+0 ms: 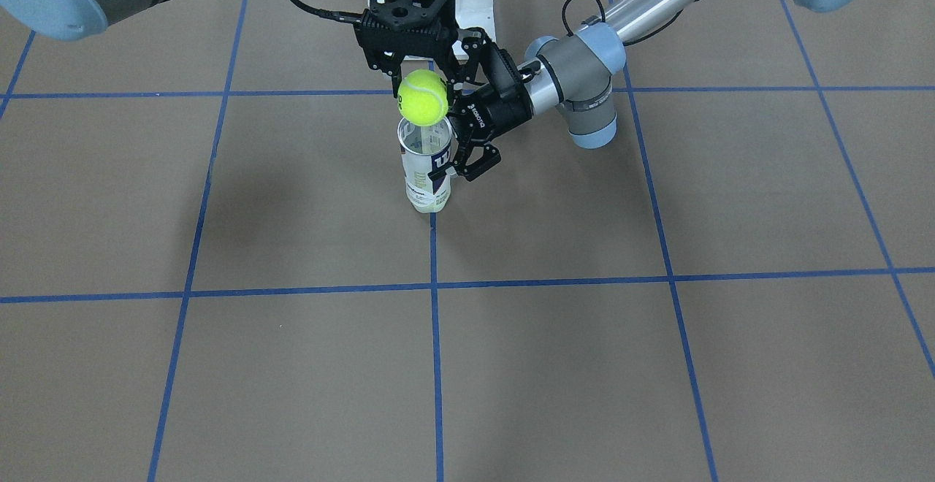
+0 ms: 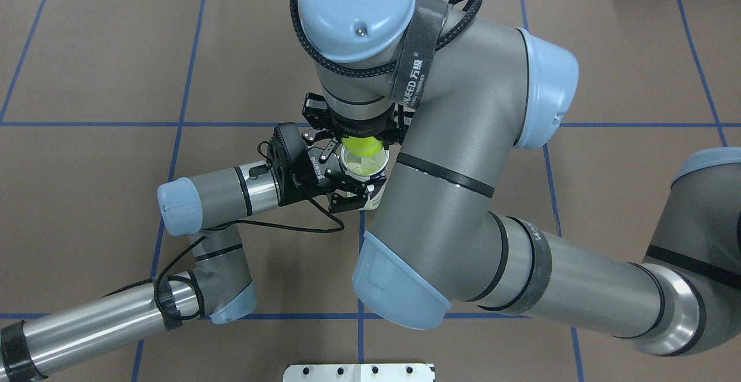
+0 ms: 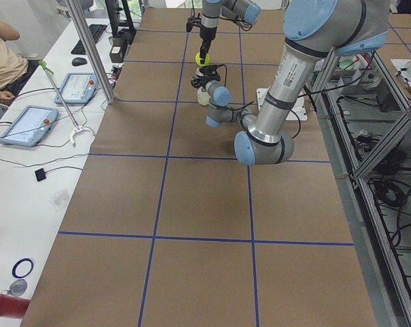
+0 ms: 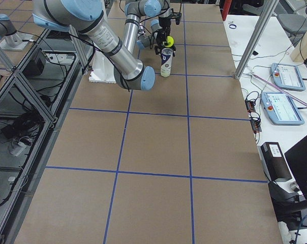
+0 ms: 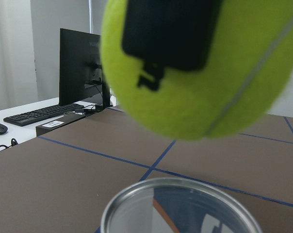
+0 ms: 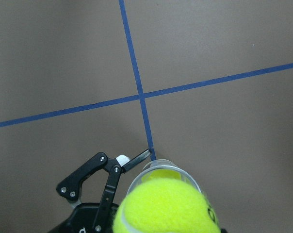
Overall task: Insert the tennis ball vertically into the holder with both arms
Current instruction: 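Lower the ball into the holder and open the right gripper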
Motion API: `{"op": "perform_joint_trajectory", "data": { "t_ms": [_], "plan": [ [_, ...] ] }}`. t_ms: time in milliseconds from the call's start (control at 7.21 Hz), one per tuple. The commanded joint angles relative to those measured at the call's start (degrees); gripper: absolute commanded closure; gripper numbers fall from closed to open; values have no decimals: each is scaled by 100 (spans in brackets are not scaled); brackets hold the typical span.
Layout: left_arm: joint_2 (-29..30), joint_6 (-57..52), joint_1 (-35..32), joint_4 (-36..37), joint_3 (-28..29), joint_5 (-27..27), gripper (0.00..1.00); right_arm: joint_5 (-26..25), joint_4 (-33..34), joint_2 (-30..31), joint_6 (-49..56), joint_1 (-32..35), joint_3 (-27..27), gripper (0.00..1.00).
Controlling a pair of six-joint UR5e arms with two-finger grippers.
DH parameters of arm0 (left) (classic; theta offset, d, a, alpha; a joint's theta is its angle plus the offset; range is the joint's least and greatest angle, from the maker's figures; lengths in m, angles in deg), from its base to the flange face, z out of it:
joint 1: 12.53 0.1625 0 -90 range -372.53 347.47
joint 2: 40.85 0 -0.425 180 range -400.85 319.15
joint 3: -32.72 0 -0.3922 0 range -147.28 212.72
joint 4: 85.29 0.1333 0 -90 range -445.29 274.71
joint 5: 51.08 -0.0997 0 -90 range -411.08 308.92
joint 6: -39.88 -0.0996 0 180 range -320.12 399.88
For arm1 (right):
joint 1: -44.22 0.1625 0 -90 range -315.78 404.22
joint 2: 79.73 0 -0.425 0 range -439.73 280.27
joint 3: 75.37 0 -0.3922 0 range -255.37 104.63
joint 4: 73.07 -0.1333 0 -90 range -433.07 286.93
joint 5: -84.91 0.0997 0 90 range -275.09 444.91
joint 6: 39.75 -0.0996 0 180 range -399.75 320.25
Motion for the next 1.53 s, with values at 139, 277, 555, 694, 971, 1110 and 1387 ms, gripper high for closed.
{"op": "perform_joint_trajectory", "data": {
  "t_ms": [139,277,555,694,971,1110,1387],
  "plan": [
    [0,-7,0,-2,0,0,1,-35,-47,-6,27,-90,213,100],
    [0,2,0,-2,0,0,1,-43,-257,46,36,-90,293,100],
    [0,-7,0,-2,0,0,1,-43,-294,37,63,-90,311,100],
    [0,-7,0,-2,0,0,1,-43,-294,55,80,-90,303,77],
    [0,2,0,-2,0,0,1,-70,-294,90,98,-90,232,0],
    [0,-7,0,-2,0,0,1,-70,-294,81,106,-81,215,0],
    [0,2,0,-2,0,0,1,-70,-294,72,106,-81,206,0]
  ]
}}
